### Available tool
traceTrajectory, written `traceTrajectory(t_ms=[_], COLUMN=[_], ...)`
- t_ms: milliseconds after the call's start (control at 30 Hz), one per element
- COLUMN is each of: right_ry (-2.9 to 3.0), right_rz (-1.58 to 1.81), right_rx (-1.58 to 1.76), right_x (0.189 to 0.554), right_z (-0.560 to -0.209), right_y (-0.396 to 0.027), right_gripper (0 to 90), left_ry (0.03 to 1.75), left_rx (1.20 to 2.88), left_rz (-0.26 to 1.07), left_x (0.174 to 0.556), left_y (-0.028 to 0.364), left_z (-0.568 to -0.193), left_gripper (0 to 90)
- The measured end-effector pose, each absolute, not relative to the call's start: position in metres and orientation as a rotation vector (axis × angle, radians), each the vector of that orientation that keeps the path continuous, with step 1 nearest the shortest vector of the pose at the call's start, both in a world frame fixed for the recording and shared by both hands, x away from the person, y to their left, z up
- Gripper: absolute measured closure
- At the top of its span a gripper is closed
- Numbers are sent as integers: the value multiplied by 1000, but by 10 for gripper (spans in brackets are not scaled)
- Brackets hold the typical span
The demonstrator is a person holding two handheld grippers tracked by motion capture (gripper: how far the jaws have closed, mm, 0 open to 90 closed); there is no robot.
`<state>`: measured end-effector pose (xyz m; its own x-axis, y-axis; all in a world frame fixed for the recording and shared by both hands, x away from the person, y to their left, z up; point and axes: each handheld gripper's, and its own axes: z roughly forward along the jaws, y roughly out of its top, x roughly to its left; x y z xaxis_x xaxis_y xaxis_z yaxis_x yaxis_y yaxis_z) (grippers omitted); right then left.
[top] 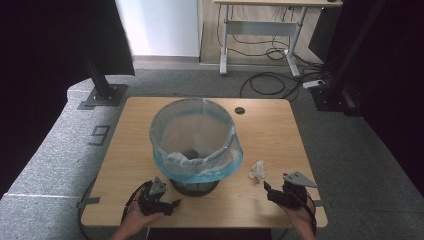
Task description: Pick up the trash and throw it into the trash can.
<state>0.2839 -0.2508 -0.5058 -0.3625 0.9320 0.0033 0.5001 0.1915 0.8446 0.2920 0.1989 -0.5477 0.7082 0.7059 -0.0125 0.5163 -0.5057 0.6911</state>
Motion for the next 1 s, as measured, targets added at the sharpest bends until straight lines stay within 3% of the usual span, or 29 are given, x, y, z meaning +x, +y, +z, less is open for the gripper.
traceTrajectory(t_ms=[400, 1000], right_ry=[1957, 1982], right_rz=[1106, 1109], right_rx=[1329, 1318], right_x=[289, 300], right_z=[-506, -510], right_y=[-248, -238], right_gripper=[248, 260], left_ry=[924, 924], left_rx=[2226, 2225], left_rz=[353, 354], left_x=[292, 292], left_y=[199, 199], left_z=[-547, -548], left_gripper=[152, 151])
